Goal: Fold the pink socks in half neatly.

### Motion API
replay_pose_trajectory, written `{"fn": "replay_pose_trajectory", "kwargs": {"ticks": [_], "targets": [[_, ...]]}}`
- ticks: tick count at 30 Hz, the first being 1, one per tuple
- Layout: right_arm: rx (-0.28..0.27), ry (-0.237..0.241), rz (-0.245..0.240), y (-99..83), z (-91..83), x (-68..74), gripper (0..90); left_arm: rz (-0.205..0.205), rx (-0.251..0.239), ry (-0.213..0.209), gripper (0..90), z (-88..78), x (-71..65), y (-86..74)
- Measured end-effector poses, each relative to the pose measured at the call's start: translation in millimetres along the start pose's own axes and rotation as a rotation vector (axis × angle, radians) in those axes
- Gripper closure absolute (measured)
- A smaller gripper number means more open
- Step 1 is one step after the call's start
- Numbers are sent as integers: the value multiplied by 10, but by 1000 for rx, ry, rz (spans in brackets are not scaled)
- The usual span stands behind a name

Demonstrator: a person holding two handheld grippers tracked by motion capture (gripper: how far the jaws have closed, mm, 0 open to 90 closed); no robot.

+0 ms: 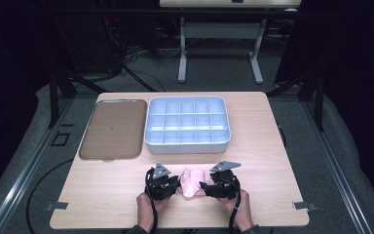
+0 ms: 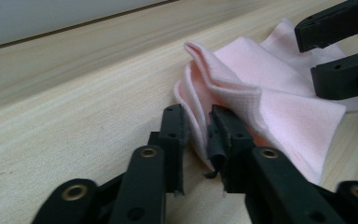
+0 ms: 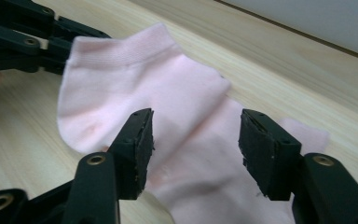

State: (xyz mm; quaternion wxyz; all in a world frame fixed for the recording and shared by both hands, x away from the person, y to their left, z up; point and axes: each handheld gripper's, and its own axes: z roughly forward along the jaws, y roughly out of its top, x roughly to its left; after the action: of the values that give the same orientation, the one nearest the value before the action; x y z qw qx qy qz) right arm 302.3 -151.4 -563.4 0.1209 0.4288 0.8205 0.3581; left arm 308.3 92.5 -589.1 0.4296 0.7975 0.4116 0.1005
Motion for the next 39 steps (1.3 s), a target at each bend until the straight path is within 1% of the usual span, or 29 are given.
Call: {"fn": "replay_pose_trajectory", "kwargs": {"ticks": [1,2,4,5,6,7,8,9,11,12,14,16,17,18,19,20,21,23,25,27,28,29,30,32,33,34,37,38,39], "targets": [[-6,-6,5,-17,-7,-16,420,-14,1,0,656,-6,5,2],[3,-12,8,-27,-8,-24,406,-13,-5,-8,627,-20,24,6],[15,-30,-9,-47,15,-25,378,-40,-37,-15,614,-76,46,10],[15,-30,-9,-47,15,-25,378,-37,-42,-13,614,-115,57,24],[22,-32,-23,-47,20,-4,367,-35,-76,-8,612,-204,53,68],[22,-32,-23,-47,20,-4,367,-35,-76,-8,612,-204,53,68],[26,-34,-26,-48,25,1,362,-26,-90,-4,612,-262,40,102],[33,-40,-31,-49,36,5,360,-14,-102,-5,621,-312,19,139],[50,-58,-53,-50,59,18,355,55,-102,-5,645,-377,-75,229],[49,-75,-60,-56,76,35,353,75,-92,-8,663,-375,-116,256],[63,-89,-80,-51,78,41,344,143,-55,-25,710,-315,-209,303],[60,-76,-76,-49,93,29,340,175,-9,-52,776,-201,-257,303],[60,-76,-76,-49,93,29,340,173,-2,-55,776,-164,-264,292],[58,-65,-73,-55,94,17,340,161,34,-36,805,-86,-248,269],[58,-65,-73,-55,94,17,340,161,34,-36,814,-86,-248,269],[61,-63,-79,-56,92,7,340,148,40,-36,814,-55,-229,254],[61,-60,-82,-57,90,0,340,148,52,-24,825,-24,-206,235],[55,-55,-81,-63,89,-5,340,155,71,-24,843,-2,-171,199],[47,-48,-82,-80,88,-22,338,165,77,-14,857,7,-150,153],[31,-42,-83,-98,90,-34,335,178,68,-9,858,7,-145,109],[21,-40,-88,-109,93,-43,332,198,62,-3,858,1,-152,94],[21,-30,-90,-114,88,-52,331,209,58,2,857,-3,-161,81],[20,-32,-96,-114,89,-60,332,215,49,1,858,-1,-160,69],[31,-27,-107,-98,91,-66,324,204,31,-11,861,2,-135,45],[30,-29,-101,-97,94,-62,321,202,23,-23,861,-2,-113,34],[33,-27,-101,-94,94,-67,320,200,16,-19,862,-3,-109,24],[31,-19,-104,-100,90,-82,321,187,-4,-35,871,-4,-90,-6],[-12,-8,-93,-125,68,-97,357,188,-6,-36,877,-3,-86,-5],[-12,-8,-93,-125,68,-97,357,187,-7,-35,877,-3,-86,-6]]}}
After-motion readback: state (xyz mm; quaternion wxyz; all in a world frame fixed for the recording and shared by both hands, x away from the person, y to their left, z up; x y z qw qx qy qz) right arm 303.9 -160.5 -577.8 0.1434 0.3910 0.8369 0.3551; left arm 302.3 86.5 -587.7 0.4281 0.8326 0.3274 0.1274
